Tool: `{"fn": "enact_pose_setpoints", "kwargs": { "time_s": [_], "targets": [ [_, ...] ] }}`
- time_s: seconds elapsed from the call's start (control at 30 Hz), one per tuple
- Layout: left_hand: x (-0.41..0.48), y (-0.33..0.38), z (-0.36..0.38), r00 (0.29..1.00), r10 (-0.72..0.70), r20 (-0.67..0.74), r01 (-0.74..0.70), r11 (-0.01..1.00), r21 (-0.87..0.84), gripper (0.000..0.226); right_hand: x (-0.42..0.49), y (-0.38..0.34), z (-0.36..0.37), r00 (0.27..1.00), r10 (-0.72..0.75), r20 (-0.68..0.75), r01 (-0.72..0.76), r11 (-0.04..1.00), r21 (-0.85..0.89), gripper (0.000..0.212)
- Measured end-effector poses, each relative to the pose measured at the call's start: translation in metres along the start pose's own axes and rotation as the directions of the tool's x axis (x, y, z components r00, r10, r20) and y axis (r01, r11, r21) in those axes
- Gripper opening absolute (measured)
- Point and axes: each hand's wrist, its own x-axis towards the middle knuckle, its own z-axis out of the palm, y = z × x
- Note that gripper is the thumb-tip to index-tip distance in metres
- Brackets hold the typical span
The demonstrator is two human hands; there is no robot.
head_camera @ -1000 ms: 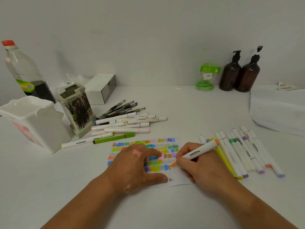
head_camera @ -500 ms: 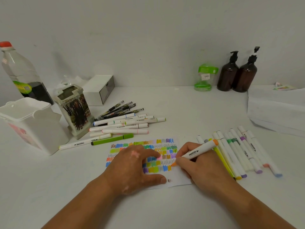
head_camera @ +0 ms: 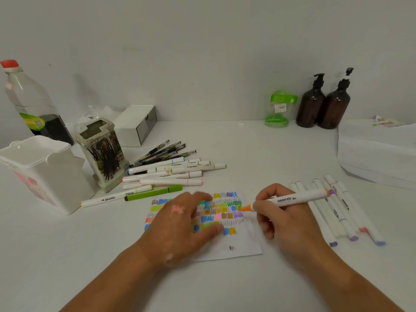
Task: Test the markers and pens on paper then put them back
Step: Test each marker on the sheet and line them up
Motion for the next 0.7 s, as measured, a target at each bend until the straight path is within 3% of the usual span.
{"fn": "enact_pose_setpoints", "kwargs": {
  "time_s": [0.07,0.13,0.2,0.43,0.57,0.7],
  "targets": [
    [0.002,0.000,-0.003,0.989,-0.061,-0.134,0.025,0.966,-0.259,0.016,0.001,-0.001,-0.003,1.000,-0.010,0.008,0.009,0.997,0.083,0.017],
    [0.003,-0.001,-0.006,0.972,-0.141,-0.187,0.043,0.893,-0.447,0.018,0.002,0.000,-0.006,1.000,-0.018,0.016,0.017,0.995,0.096,0.023],
    [0.002,-0.002,-0.007,0.972,-0.156,-0.178,0.040,0.848,-0.528,0.024,0.003,0.001,-0.008,0.999,-0.026,0.018,0.024,0.996,0.086,0.024],
    [-0.001,0.007,-0.005,0.994,-0.040,-0.098,-0.022,0.826,-0.563,0.025,0.004,-0.002,-0.008,0.997,-0.009,0.079,-0.016,0.953,0.304,0.007],
    [-0.002,0.009,-0.005,1.000,-0.016,-0.020,0.000,0.789,-0.614,0.014,0.001,-0.004,-0.007,0.995,-0.044,0.090,0.014,0.952,0.305,0.005],
    [-0.002,0.007,-0.005,1.000,0.009,0.021,0.005,0.815,-0.580,0.022,-0.001,-0.005,-0.006,0.991,-0.051,0.125,0.012,0.957,0.291,0.006]
  ]
}}
